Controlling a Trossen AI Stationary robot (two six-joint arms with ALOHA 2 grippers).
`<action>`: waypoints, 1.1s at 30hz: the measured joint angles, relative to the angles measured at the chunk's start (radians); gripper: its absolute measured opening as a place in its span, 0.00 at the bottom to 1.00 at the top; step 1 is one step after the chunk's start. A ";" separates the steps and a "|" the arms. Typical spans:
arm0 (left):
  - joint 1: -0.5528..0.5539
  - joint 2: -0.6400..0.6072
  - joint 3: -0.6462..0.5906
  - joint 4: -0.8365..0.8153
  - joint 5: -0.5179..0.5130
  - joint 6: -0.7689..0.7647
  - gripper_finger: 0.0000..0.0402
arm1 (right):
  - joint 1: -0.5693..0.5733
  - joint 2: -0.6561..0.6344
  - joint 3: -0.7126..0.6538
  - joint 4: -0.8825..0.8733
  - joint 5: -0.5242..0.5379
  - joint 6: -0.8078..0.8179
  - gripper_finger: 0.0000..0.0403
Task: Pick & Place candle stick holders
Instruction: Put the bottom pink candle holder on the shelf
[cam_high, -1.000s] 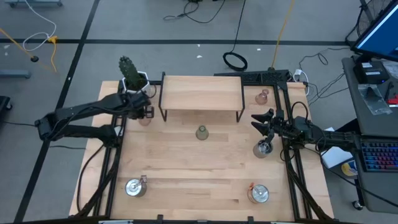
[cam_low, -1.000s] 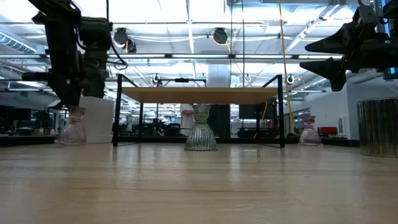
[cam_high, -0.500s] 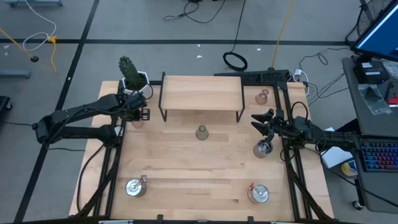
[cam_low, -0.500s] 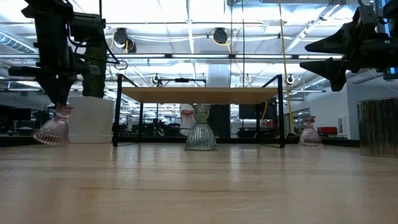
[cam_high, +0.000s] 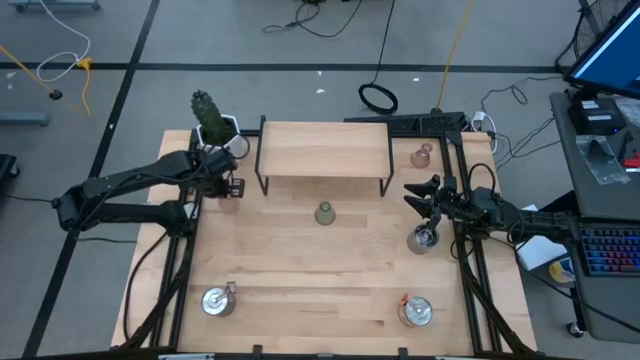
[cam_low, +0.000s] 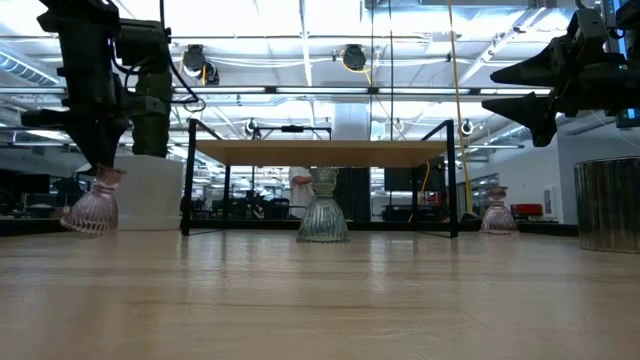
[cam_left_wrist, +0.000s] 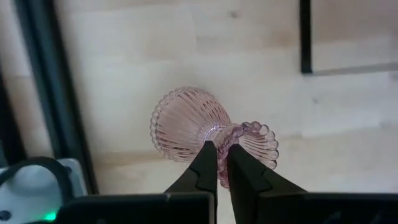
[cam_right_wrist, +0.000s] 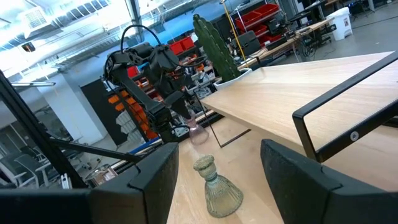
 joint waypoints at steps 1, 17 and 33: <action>0.000 0.000 0.000 0.000 0.020 0.008 0.03 | 0.000 0.000 0.000 0.000 0.000 0.000 0.55; -0.055 0.000 0.001 0.010 0.346 0.102 0.03 | 0.000 0.000 0.000 0.000 0.000 0.000 0.55; -0.356 0.000 0.002 0.751 0.471 -0.243 0.03 | 0.000 0.000 0.000 0.000 0.000 0.000 0.55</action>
